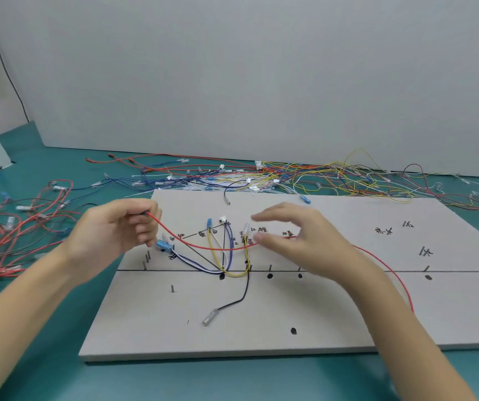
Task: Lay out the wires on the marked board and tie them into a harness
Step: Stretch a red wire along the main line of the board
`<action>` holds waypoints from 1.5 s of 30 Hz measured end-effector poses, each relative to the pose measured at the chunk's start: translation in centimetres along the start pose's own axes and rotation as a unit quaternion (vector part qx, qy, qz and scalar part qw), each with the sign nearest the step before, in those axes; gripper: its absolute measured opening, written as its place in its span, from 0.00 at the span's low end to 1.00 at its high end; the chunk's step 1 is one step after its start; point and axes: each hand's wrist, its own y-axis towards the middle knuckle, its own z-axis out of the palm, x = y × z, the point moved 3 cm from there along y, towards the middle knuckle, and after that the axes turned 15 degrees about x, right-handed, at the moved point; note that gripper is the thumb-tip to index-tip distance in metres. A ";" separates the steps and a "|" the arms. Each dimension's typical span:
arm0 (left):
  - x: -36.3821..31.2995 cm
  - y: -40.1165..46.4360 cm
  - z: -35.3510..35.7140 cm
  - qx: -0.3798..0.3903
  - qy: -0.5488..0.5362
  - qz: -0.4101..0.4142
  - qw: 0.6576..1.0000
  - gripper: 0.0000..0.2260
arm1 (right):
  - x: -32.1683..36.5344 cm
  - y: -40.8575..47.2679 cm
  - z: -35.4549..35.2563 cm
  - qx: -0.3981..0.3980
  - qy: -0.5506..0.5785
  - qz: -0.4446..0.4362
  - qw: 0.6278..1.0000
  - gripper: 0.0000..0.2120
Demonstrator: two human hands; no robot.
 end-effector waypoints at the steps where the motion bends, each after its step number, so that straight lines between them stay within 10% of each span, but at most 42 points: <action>1: 0.1 0.0 0.3 0.003 0.013 -0.006 1.000 0.13 | 0.2 0.2 0.8 0.027 0.003 -0.003 1.000 0.12; 18: -0.2 -0.6 2.4 0.090 -0.032 -0.038 0.995 0.13 | 0.5 1.7 5.1 0.045 -0.070 -0.075 0.994 0.08; 25: 0.1 -1.0 -2.5 -0.149 0.200 -0.108 0.962 0.08 | 0.0 1.2 2.7 -0.051 0.098 -0.076 0.991 0.04; 45: 1.2 -1.7 -3.9 -0.082 0.270 -0.283 0.917 0.09 | -0.9 -0.8 1.2 0.158 0.094 0.107 0.977 0.06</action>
